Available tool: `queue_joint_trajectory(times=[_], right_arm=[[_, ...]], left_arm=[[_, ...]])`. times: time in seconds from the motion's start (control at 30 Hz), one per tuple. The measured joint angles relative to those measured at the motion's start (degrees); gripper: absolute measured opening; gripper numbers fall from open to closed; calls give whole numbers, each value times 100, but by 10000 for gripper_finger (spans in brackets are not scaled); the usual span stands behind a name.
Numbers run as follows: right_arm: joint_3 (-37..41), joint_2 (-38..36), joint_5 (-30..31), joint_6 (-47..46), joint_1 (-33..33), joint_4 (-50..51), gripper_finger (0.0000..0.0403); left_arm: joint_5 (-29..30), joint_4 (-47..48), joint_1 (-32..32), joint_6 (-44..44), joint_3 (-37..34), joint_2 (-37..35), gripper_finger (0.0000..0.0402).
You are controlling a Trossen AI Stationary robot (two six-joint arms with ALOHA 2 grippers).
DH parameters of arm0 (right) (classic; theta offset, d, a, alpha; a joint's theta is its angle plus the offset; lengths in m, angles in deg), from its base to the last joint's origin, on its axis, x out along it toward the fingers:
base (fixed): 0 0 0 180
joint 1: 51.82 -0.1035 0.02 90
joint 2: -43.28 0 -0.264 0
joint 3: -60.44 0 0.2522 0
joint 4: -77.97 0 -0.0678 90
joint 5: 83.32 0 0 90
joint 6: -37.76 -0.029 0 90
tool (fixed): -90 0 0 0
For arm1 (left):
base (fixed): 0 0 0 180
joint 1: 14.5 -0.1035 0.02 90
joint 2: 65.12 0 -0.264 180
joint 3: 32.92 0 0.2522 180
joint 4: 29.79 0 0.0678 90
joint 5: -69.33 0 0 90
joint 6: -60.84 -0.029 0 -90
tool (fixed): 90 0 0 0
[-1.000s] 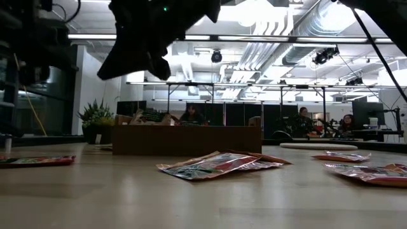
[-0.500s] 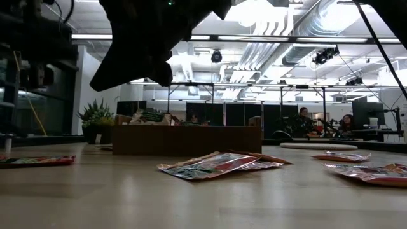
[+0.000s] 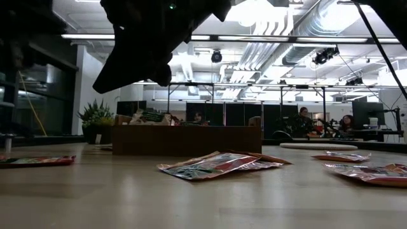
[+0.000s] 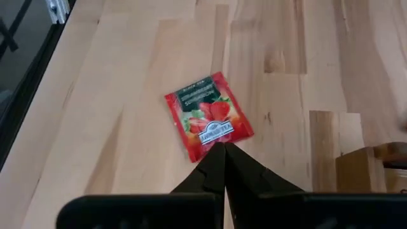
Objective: Pick & Place Tea
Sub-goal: Put the red tea bag into the middle section of the brown wooden organizer
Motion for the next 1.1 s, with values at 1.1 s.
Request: queue_joint_trajectory(times=[1.1], right_arm=[[-5, 506, -847, -7, -194, -1054, 0]], left_arm=[[-832, 114, 1151, 5522, 692, 4207, 26]])
